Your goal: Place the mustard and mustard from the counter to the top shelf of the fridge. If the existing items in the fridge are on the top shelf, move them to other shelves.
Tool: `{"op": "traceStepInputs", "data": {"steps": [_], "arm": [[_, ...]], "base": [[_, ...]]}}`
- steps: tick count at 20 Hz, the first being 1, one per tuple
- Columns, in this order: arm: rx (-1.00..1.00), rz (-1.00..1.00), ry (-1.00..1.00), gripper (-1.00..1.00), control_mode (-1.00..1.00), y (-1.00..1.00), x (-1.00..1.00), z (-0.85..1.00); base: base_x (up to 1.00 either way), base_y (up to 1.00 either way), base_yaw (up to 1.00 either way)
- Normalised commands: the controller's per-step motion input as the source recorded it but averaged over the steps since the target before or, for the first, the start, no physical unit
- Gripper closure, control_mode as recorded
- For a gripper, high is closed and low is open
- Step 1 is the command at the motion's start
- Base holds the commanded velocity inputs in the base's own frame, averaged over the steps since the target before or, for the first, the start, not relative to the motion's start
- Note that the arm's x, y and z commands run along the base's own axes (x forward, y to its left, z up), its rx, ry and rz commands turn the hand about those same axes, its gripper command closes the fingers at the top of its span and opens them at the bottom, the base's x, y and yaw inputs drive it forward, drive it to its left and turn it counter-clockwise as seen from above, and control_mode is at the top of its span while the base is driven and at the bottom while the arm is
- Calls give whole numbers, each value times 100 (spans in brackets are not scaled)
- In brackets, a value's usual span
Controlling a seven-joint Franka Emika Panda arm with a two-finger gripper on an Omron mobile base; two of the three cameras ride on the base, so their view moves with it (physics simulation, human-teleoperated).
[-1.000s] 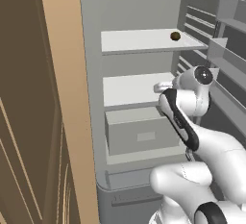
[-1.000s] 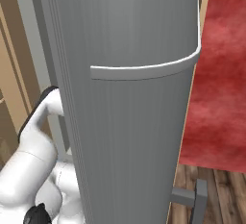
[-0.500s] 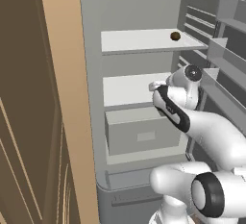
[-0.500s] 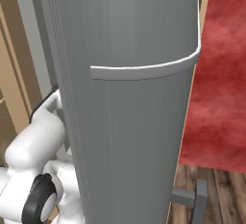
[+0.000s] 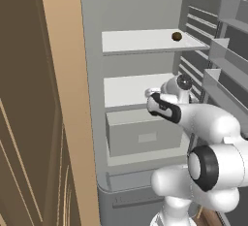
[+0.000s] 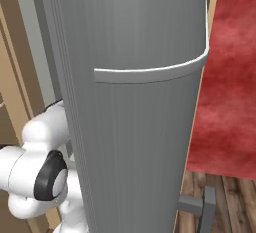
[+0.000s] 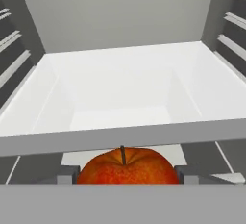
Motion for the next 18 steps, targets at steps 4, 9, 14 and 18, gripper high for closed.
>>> {"op": "traceStepInputs", "data": {"steps": [4, 9, 14, 18], "arm": [[0, 0, 0, 100, -100, 16, 49, -8], [0, 0, 0, 100, -100, 13, 58, -6], [0, 0, 0, 100, -100, 11, 76, -35], [0, 0, 0, 100, -100, 8, 79, -49]], "base": [[0, 0, 0], [0, 0, 0], [0, 0, 0], [0, 0, 0]]}}
